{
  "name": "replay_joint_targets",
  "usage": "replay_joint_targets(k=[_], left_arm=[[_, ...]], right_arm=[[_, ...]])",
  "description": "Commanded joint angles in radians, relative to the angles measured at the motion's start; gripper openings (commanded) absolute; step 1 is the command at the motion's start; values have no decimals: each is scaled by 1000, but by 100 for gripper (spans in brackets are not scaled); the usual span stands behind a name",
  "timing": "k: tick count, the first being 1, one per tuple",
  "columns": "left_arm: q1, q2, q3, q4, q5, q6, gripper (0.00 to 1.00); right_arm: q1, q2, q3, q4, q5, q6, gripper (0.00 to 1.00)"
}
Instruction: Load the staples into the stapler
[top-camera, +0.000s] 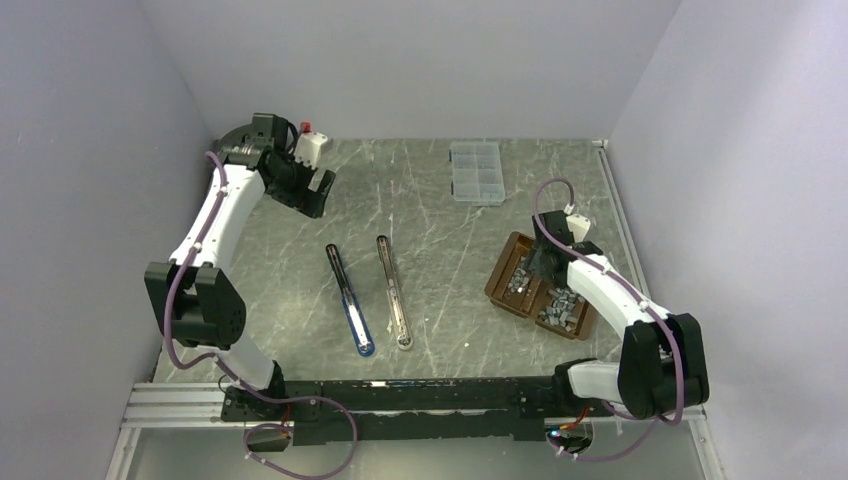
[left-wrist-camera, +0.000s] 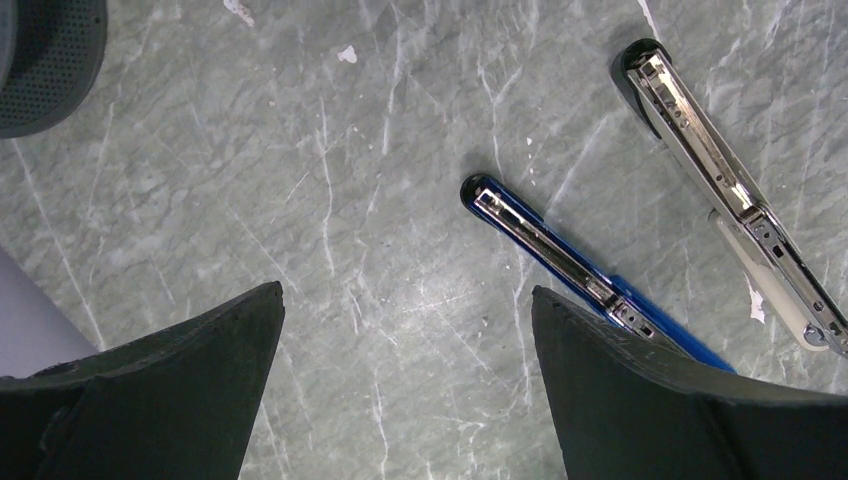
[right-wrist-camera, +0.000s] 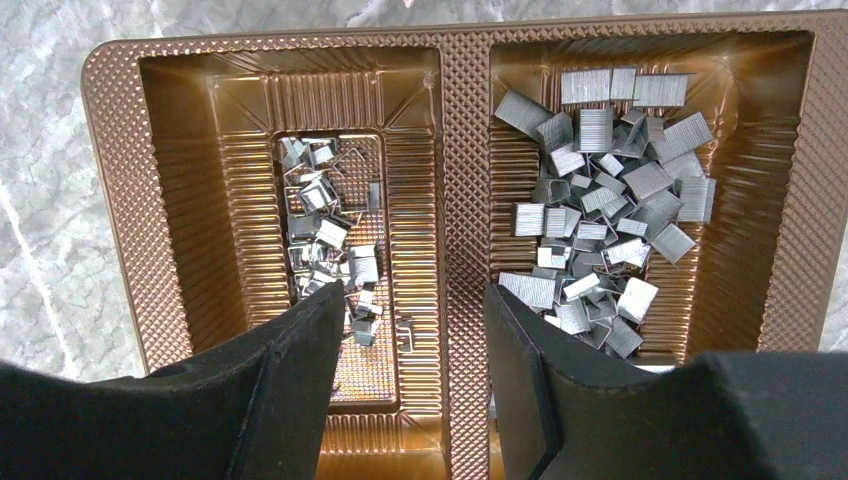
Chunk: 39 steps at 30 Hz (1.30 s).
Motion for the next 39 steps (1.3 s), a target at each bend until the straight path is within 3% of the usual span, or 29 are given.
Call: replay_joint_targets(k=[1,9,14,21,27,31,39], left_arm=[[2,26,47,45,48,7,99],[2,54,54,73,63,7,100],[2,79,66,80,68,3,99],[2,83,72,76,88,9,99],[2,91,81,58,103,20,99],[2,97,88,58,102,21,99],[2,118,97,69,99,12,99]], right_arm=[[-3,-8,-18,-6,-33,34,56],[-4,-119,-44,-110,-19,59,57],[-18,-173,24,-190,-11,37,58],[-40,-151,27,-246,-23,87,59],[-42,-101,-43,-174,-88,116,58],[-41,-72,-70,-117,-124,108,50],[-6,-24,-26,-41,-184,96,44]])
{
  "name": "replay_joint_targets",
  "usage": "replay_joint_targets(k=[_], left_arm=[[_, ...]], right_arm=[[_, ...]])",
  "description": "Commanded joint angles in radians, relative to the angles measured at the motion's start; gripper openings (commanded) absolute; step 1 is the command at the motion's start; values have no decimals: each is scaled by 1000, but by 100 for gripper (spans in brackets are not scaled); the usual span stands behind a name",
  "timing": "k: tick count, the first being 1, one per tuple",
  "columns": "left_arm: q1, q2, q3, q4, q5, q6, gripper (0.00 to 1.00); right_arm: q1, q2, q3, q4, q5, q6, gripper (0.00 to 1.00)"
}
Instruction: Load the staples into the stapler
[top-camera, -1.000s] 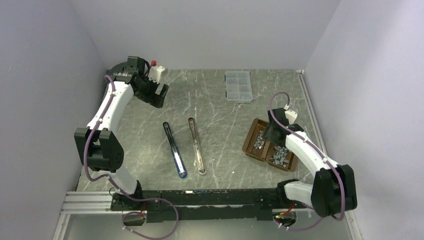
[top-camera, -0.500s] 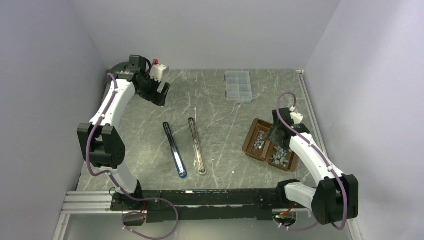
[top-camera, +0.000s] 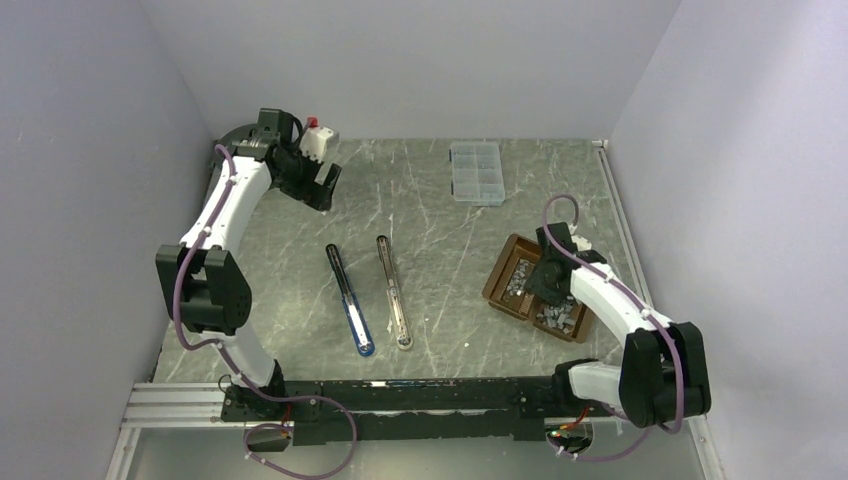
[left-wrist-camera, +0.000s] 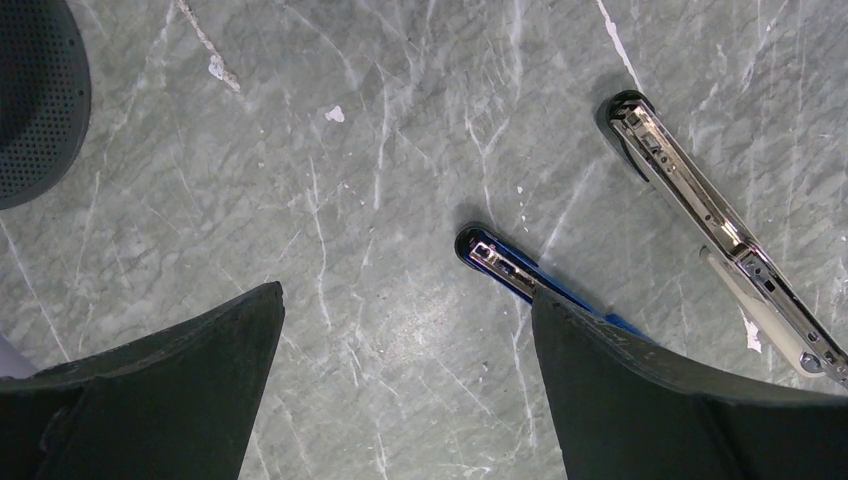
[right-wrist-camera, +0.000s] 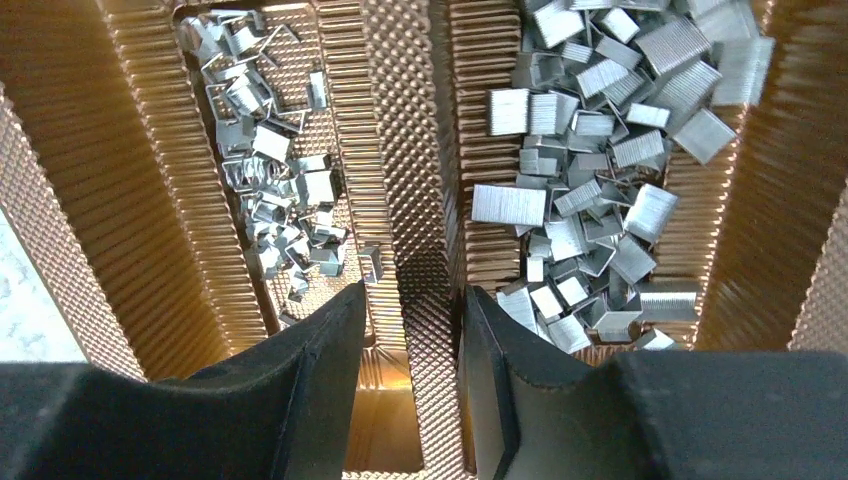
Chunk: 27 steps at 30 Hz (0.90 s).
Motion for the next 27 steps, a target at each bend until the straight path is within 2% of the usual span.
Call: replay_joint_targets(k=[1,11,14,18,22,24,27], left_arm=[[2,19,45,13,30,-3,99],[2,65,48,32,15,1,99],[2,83,49,39,19,-2,99],[2,112,55,39,30,-8,99],[2,133,63,34,41,-12,99],[2,141,69,33,43,-13,99],[2,150,82,27,42,-12,99]], right_arm=[[39,41,64,83,-36,3,43],[246,272,274,93,2,-11,42],[261,300,314,80,16,-35,43],[262,279,328,40,28,-70,45],[262,204,295,-17,49,-78,57],[260,161,276,-39,58,-74,58],[260,117,242,-63,64,-50,51]])
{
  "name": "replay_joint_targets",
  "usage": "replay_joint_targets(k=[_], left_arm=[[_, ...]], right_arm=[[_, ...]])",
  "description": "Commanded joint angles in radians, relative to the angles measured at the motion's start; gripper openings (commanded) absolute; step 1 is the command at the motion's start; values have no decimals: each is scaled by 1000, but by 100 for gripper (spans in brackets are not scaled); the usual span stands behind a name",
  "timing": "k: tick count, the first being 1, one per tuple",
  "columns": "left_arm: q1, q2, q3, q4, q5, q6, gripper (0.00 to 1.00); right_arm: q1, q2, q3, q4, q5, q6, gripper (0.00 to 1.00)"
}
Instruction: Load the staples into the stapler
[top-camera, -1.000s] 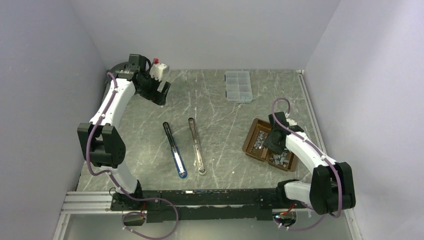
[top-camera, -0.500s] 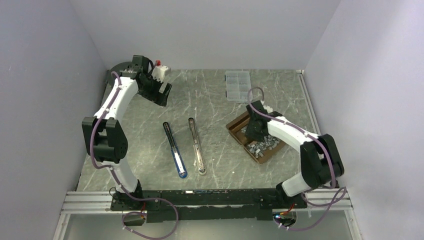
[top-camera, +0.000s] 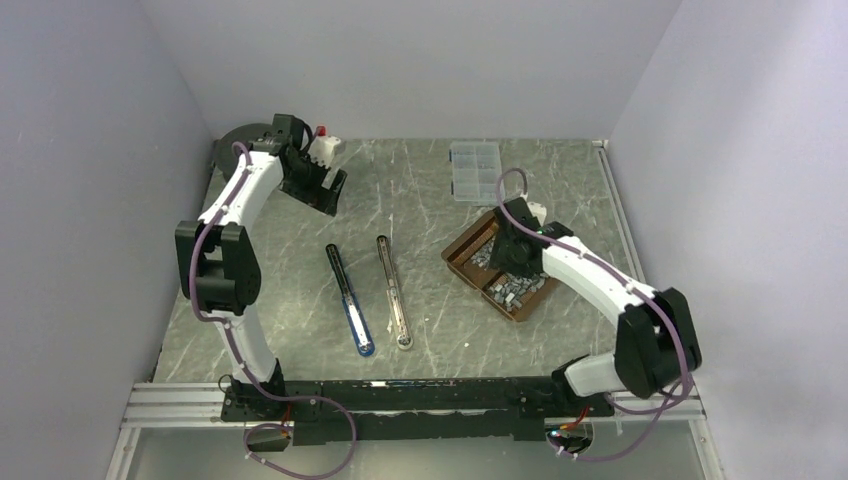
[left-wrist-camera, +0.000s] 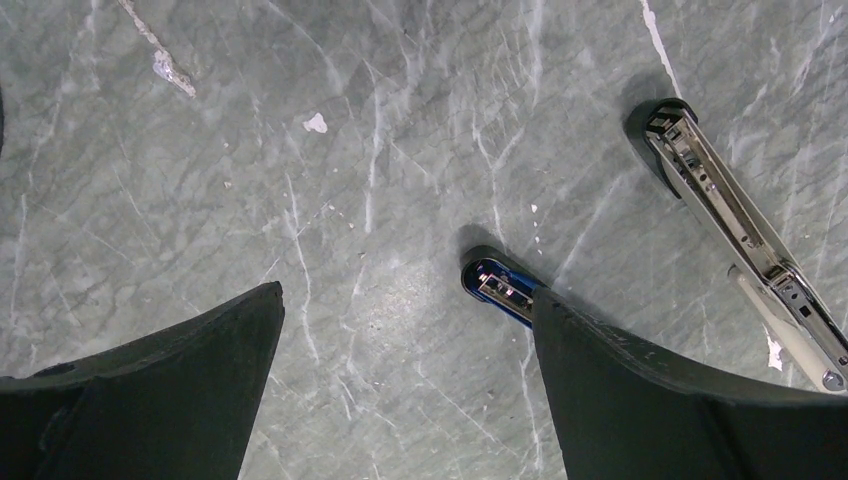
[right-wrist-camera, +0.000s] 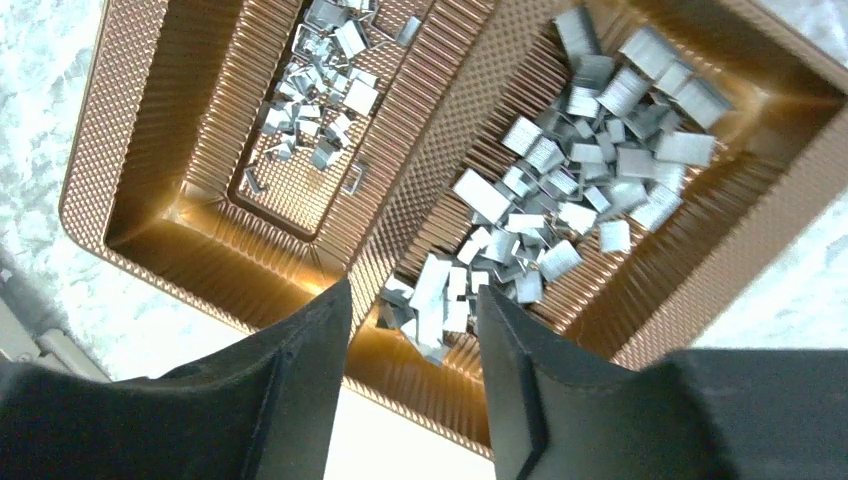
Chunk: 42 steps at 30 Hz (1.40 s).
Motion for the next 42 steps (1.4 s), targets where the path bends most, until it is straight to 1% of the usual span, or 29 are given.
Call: replay_joint_targets(k=[1,8,14,17,21,32,33,38,40,42], left_arm=[[2,4,60,7,37,-12,99],[2,-9,84,-10,38,-5,100],[2,-21,80,-13,26,0,99],[2,-28,76,-13,16,3,99],[2,-38,73,-13,9,5,100],[2,-63,60,-11,0,14,100],[2,-64,60,-9,1,14,99],[2,-68,64,-14,-2,14,100],[2,-71,66,-18,-2,14,99],[2,-77,66,-22,-4,14,99]], right_arm=[[-4,-87,-44,-66,45,20,50],[-7,-78,-125,-40,29,59,48],[-7,-64,-161,-12,18,67,47],[-7,-60,-173,-4,18,70,44],[-7,-51,-182,10,23,72,35],[-8,-21,-189,26,35,72,32],[-9,-22,-192,27,38,73,30],[-12,-45,-192,25,42,70,14],[-13,-58,-182,14,49,63,12],[-14,-74,-167,-4,62,54,11]])
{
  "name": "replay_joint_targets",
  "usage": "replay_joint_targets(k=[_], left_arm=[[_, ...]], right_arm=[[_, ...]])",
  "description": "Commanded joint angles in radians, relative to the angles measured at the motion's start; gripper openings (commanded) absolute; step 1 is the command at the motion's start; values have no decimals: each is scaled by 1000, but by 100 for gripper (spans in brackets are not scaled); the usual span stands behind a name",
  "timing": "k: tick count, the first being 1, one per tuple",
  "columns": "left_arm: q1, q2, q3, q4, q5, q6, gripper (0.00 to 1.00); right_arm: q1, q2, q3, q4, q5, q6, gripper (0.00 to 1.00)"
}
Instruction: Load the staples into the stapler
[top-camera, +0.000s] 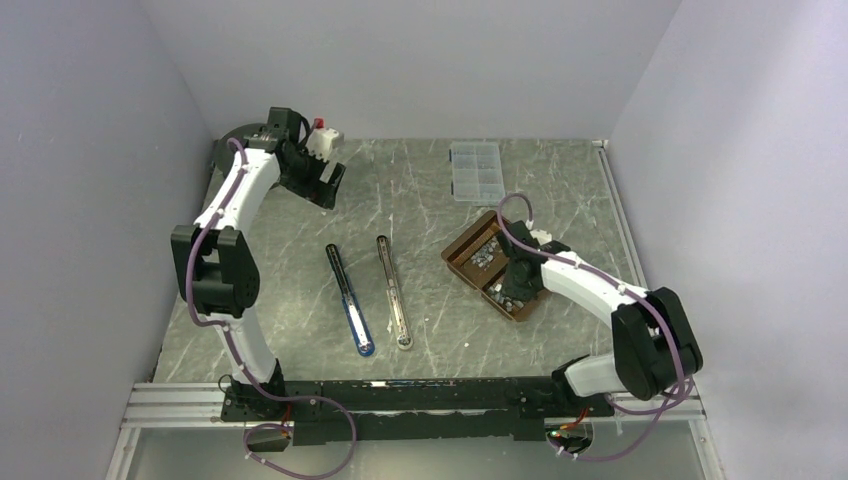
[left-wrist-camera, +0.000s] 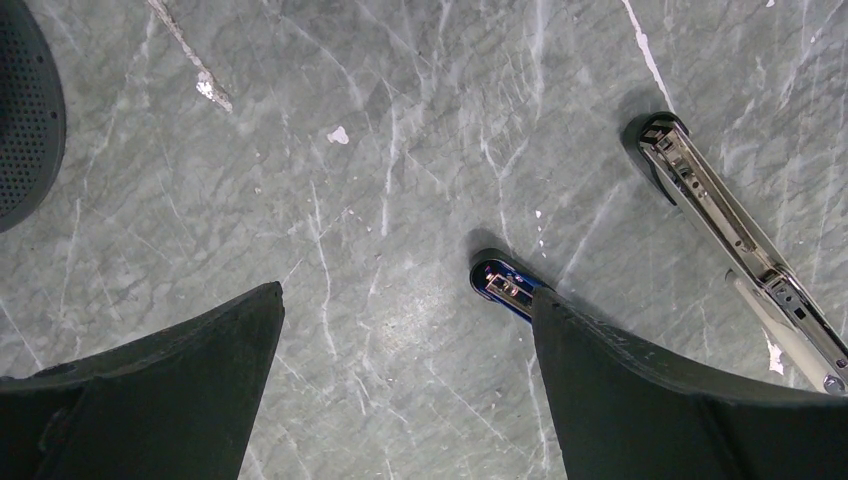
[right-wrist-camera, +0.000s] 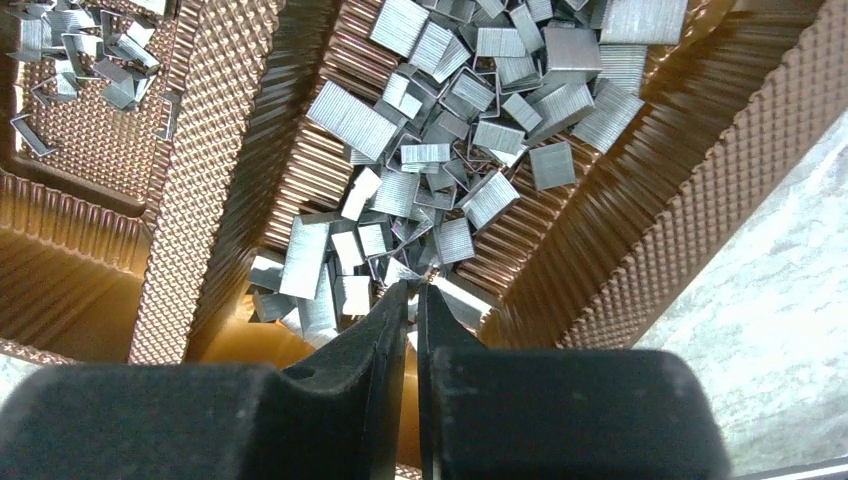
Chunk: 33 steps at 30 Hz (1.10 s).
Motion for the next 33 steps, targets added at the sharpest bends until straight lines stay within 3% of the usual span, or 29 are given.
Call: replay_joint_targets(k=[1,13,15,18,26,33], left_arm=[[2,-68,20,-9,4,6,99],[2,-118,25,-35,-14,5,99],[2,-128,22,-34,-13,4,99],[2,-137,12,-33,-11,3,99],[2,-136,2,-33,-19,7,99],[2,-131,6,-32,-25,13,99]], right_arm=[[-7,-48,30,-29,49,-11,11],[28,-184,107,-123,31,-40,8],[29,-168,104,-136,46,-35,27],[28,-147,83,-103,44,-38,40],[15,-60,29,-10,51,-36,36],[-23,-22,-15,54,36,-47,41]])
